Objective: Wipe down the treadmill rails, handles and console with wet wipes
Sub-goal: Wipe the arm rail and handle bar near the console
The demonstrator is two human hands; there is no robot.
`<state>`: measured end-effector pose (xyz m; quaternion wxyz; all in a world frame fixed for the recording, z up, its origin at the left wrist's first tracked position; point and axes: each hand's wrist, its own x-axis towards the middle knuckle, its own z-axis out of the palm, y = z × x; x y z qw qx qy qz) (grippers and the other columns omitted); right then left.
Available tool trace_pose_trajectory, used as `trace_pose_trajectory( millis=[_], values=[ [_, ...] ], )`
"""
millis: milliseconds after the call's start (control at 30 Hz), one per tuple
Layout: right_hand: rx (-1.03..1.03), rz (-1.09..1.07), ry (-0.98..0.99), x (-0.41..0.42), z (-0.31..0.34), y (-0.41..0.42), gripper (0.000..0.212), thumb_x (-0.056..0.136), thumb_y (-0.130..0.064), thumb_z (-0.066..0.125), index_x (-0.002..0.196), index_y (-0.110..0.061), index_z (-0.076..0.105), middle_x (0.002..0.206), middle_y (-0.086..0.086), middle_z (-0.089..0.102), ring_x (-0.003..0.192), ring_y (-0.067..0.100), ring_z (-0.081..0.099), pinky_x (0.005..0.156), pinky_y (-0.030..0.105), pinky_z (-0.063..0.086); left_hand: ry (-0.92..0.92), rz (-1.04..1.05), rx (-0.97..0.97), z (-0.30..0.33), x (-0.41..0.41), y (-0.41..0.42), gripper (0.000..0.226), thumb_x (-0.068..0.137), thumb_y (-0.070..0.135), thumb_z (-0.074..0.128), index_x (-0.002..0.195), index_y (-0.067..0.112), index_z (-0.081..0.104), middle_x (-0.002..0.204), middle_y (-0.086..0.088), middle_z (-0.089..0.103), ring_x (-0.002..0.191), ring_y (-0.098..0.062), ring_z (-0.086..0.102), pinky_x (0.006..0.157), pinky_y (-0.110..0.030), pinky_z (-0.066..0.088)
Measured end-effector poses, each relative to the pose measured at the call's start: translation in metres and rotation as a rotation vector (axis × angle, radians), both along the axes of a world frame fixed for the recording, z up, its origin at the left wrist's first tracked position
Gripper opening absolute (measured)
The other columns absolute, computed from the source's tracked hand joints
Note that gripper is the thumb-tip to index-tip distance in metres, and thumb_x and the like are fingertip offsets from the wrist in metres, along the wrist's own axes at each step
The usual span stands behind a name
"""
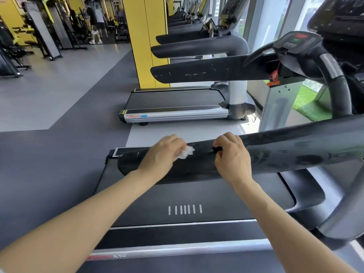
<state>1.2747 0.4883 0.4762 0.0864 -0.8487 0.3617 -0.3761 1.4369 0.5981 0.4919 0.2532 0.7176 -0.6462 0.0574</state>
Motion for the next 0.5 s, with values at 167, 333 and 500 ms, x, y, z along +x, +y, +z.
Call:
trace_pose_trajectory(
  millis=[167,333,500],
  values=[
    [0.013,-0.005,-0.016,0.0,-0.001,0.0,0.025,0.07,0.014,0.05,0.082,-0.004,0.063,0.086,0.004,0.059,0.08,0.025,0.051,0.051,0.027,0.033,0.047,0.081,-0.017,-0.001,0.01,0.024,0.008,0.09,0.004,0.057,0.089,0.007,0.064,0.092,-0.001,0.059,0.086,-0.015,0.051,0.065,-0.014,0.031],
    [0.022,-0.006,-0.013,0.001,0.001,0.0,0.023,0.071,0.013,0.051,0.082,-0.003,0.064,0.087,0.005,0.06,0.082,0.026,0.052,0.053,0.027,0.032,0.053,0.048,-0.042,0.004,-0.025,-0.033,0.009,0.093,0.005,0.054,0.093,0.008,0.062,0.095,-0.003,0.06,0.089,-0.017,0.049,0.07,-0.025,0.034],
    [0.04,0.012,-0.002,-0.002,0.002,-0.001,0.024,0.074,0.012,0.05,0.084,-0.004,0.064,0.09,0.003,0.06,0.085,0.025,0.052,0.053,0.03,0.038,0.021,-0.035,-0.009,0.006,-0.016,-0.023,0.007,0.094,0.011,0.054,0.091,0.01,0.061,0.089,0.003,0.053,0.083,-0.014,0.047,0.067,-0.023,0.035]
  ],
)
